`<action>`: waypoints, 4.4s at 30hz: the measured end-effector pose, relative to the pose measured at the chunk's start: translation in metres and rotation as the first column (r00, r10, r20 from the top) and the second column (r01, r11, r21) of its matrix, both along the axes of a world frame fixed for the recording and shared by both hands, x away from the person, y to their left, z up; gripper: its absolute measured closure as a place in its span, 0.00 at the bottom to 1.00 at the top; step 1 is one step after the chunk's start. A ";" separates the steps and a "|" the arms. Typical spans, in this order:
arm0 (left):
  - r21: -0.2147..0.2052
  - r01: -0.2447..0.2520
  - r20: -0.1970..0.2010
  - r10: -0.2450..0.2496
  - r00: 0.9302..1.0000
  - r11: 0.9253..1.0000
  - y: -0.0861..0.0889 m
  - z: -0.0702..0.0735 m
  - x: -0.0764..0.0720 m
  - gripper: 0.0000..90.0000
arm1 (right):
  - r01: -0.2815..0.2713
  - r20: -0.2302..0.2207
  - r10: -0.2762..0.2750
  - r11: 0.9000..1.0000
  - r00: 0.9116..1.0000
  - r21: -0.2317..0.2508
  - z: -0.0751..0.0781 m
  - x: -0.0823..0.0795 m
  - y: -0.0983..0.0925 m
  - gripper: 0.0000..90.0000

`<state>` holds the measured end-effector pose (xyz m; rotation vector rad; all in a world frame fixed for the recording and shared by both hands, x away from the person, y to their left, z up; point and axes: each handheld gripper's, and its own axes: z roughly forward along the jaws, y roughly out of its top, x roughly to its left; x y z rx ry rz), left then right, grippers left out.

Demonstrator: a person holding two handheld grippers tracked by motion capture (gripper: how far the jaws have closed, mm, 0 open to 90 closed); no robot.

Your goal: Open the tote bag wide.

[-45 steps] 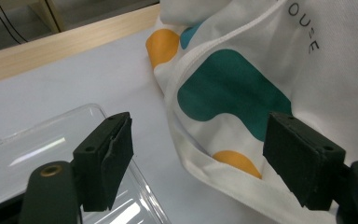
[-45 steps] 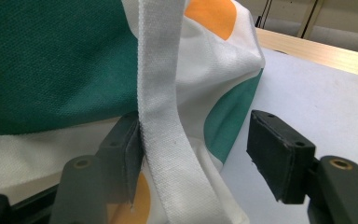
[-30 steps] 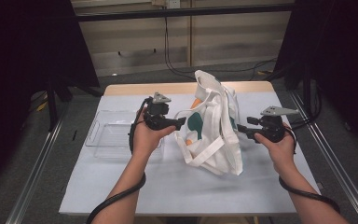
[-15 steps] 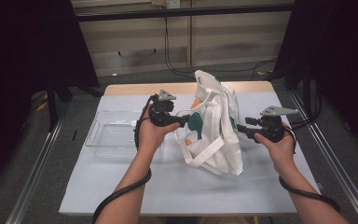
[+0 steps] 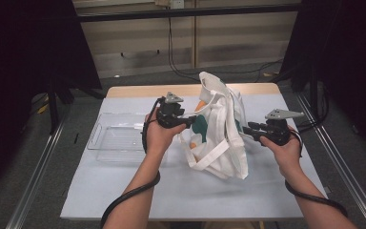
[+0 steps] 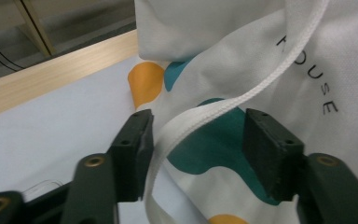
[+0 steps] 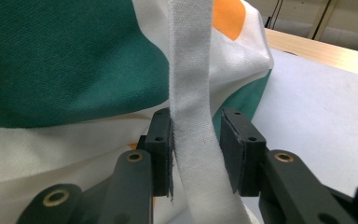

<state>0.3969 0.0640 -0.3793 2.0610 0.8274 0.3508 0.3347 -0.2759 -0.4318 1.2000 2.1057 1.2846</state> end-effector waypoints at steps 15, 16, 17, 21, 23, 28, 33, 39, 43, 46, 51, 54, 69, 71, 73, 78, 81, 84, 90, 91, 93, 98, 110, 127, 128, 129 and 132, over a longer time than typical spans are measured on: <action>-0.056 -0.003 -0.101 -0.003 0.995 0.998 0.002 -0.008 -0.002 0.88 | -0.007 -0.009 0.007 1.000 1.000 0.007 -0.002 0.000 0.000 0.78; -0.057 -0.014 -0.115 0.007 0.993 0.998 0.003 -0.009 -0.002 0.90 | -0.008 -0.010 0.008 1.000 1.000 0.003 -0.002 0.000 0.000 0.78; -0.048 -0.006 -0.124 0.000 0.992 0.999 0.005 -0.011 -0.002 0.91 | -0.009 -0.012 0.009 1.000 1.000 -0.002 -0.002 0.000 -0.001 0.79; -0.047 -0.031 -0.163 0.023 0.986 0.998 0.011 -0.018 -0.005 0.94 | 0.000 -0.028 0.000 1.000 1.000 -0.001 -0.006 0.001 -0.002 0.80; -0.036 -0.031 -0.173 0.025 0.985 0.999 0.015 -0.022 -0.006 0.94 | 0.005 -0.035 -0.005 1.000 0.999 0.002 -0.007 0.001 -0.004 0.80; -0.029 -0.034 -0.194 0.028 0.981 0.999 0.019 -0.029 -0.009 0.94 | 0.009 -0.065 -0.009 1.000 0.998 -0.003 -0.012 0.002 -0.005 0.81; -0.021 -0.036 -0.186 0.031 0.982 0.999 0.021 -0.033 -0.012 0.94 | 0.009 -0.094 -0.010 1.000 0.996 -0.008 -0.018 0.003 -0.005 0.81; -0.023 -0.030 -0.176 0.025 0.984 0.999 0.022 -0.035 -0.014 0.92 | 0.013 -0.106 -0.012 1.000 0.994 0.005 -0.023 0.003 -0.008 0.80; -0.038 -0.038 -0.167 0.031 0.985 0.999 0.020 -0.034 -0.013 0.83 | 0.013 -0.087 -0.013 1.000 0.996 0.007 -0.020 0.002 -0.008 0.80; -0.041 -0.033 -0.154 0.026 0.988 0.999 0.019 -0.031 -0.012 0.76 | 0.014 -0.088 -0.014 1.000 0.996 0.007 -0.020 0.002 -0.007 0.80; -0.072 -0.024 -0.125 0.015 0.992 0.997 0.014 -0.021 -0.009 0.66 | 0.013 -0.088 -0.012 1.000 0.996 0.008 -0.019 0.002 -0.007 0.80; -0.078 -0.015 -0.092 0.008 0.996 0.997 0.010 -0.015 -0.007 0.64 | 0.011 -0.087 -0.010 1.000 0.996 0.002 -0.019 0.002 -0.006 0.79; -0.073 -0.065 -0.159 0.052 0.986 0.995 0.010 -0.024 -0.010 0.96 | 0.038 -0.093 -0.035 0.999 0.995 0.026 -0.021 0.002 -0.011 0.80; -0.069 -0.076 -0.171 0.063 0.983 0.995 0.013 -0.030 -0.012 0.96 | 0.049 -0.106 -0.044 0.998 0.993 0.037 -0.023 0.002 -0.014 0.80; -0.062 -0.078 -0.183 0.065 0.981 0.995 0.015 -0.032 -0.013 0.96 | 0.054 -0.114 -0.049 0.998 0.992 0.043 -0.025 0.002 -0.016 0.80; -0.034 -0.074 -0.189 0.066 0.980 0.997 0.016 -0.038 -0.016 0.97 | 0.054 -0.113 -0.049 0.998 0.992 0.040 -0.025 0.002 -0.016 0.80; -0.044 -0.080 -0.198 0.069 0.978 0.996 0.015 -0.040 -0.018 0.97 | 0.050 -0.119 -0.045 0.998 0.992 0.037 -0.026 0.002 -0.015 0.80; -0.041 -0.073 -0.200 0.063 0.978 0.997 0.016 -0.043 -0.018 0.97 | 0.047 -0.103 -0.042 0.998 0.994 0.052 -0.023 0.003 -0.013 0.76; -0.057 -0.082 -0.210 0.068 0.975 0.995 0.014 -0.047 -0.019 0.96 | 0.078 -0.084 -0.074 0.996 0.994 0.053 -0.012 0.003 -0.011 0.56; -0.037 -0.064 -0.209 0.055 0.976 0.997 0.015 -0.047 -0.019 0.96 | 0.078 -0.074 -0.073 0.995 0.995 0.058 -0.009 0.004 -0.011 0.55; -0.040 -0.066 -0.211 0.056 0.976 0.997 0.015 -0.047 -0.019 0.96 | 0.084 -0.051 -0.082 0.996 0.995 0.040 -0.003 0.005 -0.011 0.55; -0.034 -0.064 -0.220 0.055 0.974 0.997 0.015 -0.047 -0.017 0.97 | 0.079 -0.010 -0.079 0.995 0.997 0.060 0.007 0.012 -0.006 0.55; -0.051 -0.088 -0.224 0.074 0.972 0.995 0.019 -0.052 -0.014 0.96 | 0.052 0.020 -0.054 0.995 0.998 0.090 0.008 0.013 0.002 0.96; -0.098 -0.121 -0.226 0.096 0.969 0.988 0.022 -0.045 -0.010 0.83 | 0.087 -0.101 -0.077 0.991 0.992 0.101 -0.019 0.018 -0.012 0.98; -0.097 -0.106 -0.224 0.082 0.971 0.990 0.023 -0.043 -0.009 0.83 | 0.084 -0.097 -0.074 0.992 0.993 0.098 -0.017 0.017 -0.010 0.98; -0.112 -0.117 -0.223 0.090 0.971 0.987 0.023 -0.042 -0.009 0.81 | 0.073 -0.088 -0.065 0.993 0.994 0.095 -0.017 0.018 -0.008 0.98; -0.151 -0.098 -0.203 0.066 0.977 0.984 0.023 -0.036 -0.009 0.74 | 0.059 -0.085 -0.052 0.995 0.995 0.084 -0.016 0.018 -0.003 0.98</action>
